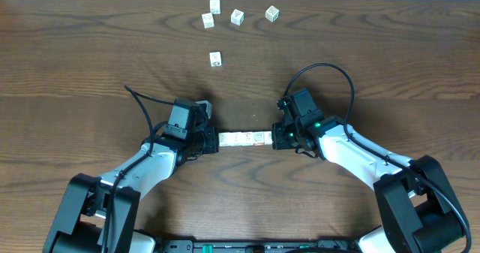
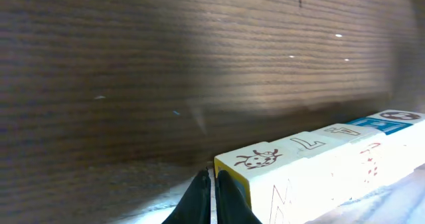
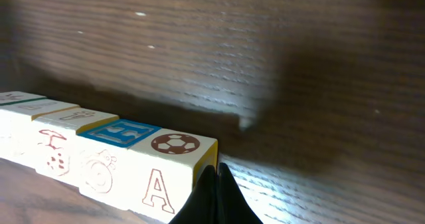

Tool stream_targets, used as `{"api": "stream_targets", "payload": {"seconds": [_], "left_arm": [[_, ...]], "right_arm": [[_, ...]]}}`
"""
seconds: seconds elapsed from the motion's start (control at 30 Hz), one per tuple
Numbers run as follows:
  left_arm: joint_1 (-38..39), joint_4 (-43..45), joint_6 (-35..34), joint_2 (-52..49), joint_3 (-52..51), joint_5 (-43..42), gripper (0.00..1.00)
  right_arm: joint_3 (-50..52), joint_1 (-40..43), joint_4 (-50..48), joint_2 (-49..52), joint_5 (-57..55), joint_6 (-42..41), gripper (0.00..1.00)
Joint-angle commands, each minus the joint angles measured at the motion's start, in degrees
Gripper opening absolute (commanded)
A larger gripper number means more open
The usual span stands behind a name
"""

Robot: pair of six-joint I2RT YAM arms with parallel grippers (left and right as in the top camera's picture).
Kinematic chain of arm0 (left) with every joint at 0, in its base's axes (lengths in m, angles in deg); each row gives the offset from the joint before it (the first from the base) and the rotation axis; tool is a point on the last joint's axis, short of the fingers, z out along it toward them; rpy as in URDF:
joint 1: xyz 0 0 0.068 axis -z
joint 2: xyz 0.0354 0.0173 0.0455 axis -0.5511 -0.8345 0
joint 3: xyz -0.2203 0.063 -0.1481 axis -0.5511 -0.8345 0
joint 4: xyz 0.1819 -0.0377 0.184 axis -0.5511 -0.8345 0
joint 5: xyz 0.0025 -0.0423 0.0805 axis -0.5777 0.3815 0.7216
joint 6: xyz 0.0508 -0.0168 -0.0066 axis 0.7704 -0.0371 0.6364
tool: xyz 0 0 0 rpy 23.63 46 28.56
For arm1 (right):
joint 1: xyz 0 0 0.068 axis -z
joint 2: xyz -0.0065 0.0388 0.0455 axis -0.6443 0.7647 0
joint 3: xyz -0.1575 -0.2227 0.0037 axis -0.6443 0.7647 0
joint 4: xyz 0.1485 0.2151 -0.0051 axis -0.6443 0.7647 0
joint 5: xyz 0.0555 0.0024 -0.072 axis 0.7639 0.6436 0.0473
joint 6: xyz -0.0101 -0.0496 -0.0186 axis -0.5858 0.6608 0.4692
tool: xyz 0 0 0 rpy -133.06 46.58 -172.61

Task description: Lift 5 blocks

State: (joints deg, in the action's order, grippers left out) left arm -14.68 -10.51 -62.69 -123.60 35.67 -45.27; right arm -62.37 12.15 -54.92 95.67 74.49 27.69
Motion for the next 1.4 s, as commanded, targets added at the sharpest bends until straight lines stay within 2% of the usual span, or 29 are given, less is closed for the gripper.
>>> {"api": "stream_targets", "payload": {"seconds": [0.0, 0.83, 1.37], "left_arm": [[1.77, 1.14, 0.83, -0.31, 0.59, -9.42, 0.07], [1.77, 1.07, -0.22, 4.15, 1.18, -10.51, 0.07], [1.84, 1.09, -0.9, 4.22, 1.18, -10.54, 0.07]], "right_arm": [[-0.94, -2.14, -3.17, -0.96, 15.43, -0.68, 0.01], [-0.96, -2.14, -3.39, -1.11, 16.63, -0.66, 0.01], [-1.29, -2.14, -3.52, -5.14, 17.35, -0.66, 0.01]]}}
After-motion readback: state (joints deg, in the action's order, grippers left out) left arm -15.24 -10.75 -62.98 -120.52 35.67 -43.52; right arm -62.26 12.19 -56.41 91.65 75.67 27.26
